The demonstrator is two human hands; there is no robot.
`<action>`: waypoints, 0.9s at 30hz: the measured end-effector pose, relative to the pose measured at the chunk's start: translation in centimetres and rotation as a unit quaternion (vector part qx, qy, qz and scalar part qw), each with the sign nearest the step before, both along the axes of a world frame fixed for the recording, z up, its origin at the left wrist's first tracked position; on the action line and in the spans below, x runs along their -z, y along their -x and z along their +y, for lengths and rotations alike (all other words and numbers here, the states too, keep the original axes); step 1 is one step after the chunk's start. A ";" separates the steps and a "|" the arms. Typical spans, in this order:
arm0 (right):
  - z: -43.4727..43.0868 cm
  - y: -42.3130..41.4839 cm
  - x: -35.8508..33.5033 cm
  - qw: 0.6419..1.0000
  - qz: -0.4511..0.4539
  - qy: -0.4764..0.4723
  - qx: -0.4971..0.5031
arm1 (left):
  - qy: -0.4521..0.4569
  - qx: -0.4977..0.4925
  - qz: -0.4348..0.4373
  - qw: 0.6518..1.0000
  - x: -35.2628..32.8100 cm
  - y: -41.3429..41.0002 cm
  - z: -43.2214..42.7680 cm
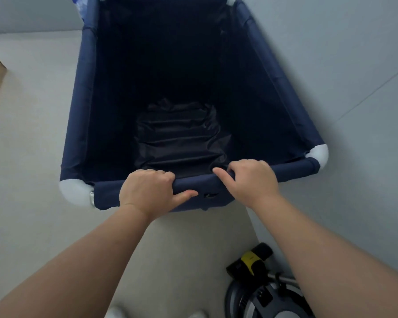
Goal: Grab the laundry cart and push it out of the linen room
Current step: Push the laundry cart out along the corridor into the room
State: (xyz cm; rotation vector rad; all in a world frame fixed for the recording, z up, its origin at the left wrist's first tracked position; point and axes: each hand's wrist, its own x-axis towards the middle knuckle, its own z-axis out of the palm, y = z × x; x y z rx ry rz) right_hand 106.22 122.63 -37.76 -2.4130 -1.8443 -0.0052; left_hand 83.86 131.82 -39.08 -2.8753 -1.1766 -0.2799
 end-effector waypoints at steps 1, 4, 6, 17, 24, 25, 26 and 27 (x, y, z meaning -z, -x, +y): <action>0.9 0.3 0.2 1.000 0.006 -0.001 -0.005 | 0.001 0.002 0.000 1.000 0.0 -0.8 0.2; 2.7 0.1 0.8 1.000 -0.024 0.003 0.003 | 0.004 0.006 -0.002 1.000 0.2 -3.1 0.9; 3.4 -1.0 1.0 0.999 -0.040 0.002 0.014 | 0.008 0.003 0.002 1.000 0.3 -4.3 1.4; 7.6 -4.7 1.1 0.999 -0.023 0.000 0.042 | 0.038 0.009 0.003 0.999 0.1 -7.9 4.5; 10.0 -6.0 0.5 0.991 0.001 0.109 0.080 | 0.050 0.008 0.021 0.998 -0.4 -8.2 5.4; 10.3 -6.2 0.4 0.989 0.005 0.127 0.079 | 0.060 0.005 0.024 0.998 -0.4 -8.3 5.4; 10.6 -6.4 0.2 0.987 0.009 0.144 0.075 | 0.074 0.002 0.026 0.997 -0.3 -8.3 5.3; 10.8 -6.6 0.0 0.985 0.016 0.159 0.068 | 0.089 -0.003 0.026 0.996 -0.2 -8.4 5.3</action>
